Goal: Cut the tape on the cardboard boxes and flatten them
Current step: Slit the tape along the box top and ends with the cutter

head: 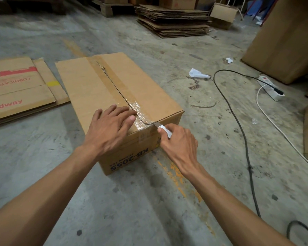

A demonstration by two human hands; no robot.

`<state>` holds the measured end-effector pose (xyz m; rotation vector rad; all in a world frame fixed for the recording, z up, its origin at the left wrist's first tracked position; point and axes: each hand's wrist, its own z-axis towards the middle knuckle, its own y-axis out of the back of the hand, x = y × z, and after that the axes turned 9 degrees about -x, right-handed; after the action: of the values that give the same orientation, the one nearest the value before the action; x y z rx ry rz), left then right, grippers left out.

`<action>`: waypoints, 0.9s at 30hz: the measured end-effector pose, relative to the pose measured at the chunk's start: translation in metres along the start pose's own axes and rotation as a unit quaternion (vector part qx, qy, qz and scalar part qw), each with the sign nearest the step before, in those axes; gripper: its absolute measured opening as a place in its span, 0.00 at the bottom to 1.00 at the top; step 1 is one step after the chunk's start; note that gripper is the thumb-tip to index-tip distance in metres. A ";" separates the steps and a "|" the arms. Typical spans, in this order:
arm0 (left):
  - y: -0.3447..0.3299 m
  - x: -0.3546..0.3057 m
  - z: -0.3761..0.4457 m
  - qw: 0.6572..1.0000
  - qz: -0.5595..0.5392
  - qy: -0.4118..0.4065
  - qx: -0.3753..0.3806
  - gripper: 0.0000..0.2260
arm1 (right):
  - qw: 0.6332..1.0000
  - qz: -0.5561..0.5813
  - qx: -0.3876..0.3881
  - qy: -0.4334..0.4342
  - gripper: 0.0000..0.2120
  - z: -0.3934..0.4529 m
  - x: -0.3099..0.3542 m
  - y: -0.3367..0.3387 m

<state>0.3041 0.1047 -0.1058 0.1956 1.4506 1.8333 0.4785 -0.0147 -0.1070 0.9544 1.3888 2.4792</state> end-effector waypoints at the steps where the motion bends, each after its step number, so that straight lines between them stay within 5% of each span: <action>1: 0.001 0.001 -0.001 1.000 -0.004 0.004 -0.002 0.29 | 1.000 -0.001 -0.005 0.013 0.16 -0.002 0.000 -0.001; 27: -0.001 0.001 0.003 0.999 0.022 -0.003 0.032 0.28 | 1.000 0.006 -0.029 0.009 0.17 0.010 -0.007 -0.001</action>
<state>0.3059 0.1072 -0.1064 0.2667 1.5144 1.8212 0.4899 -0.0102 -0.1075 0.9337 1.3119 2.5275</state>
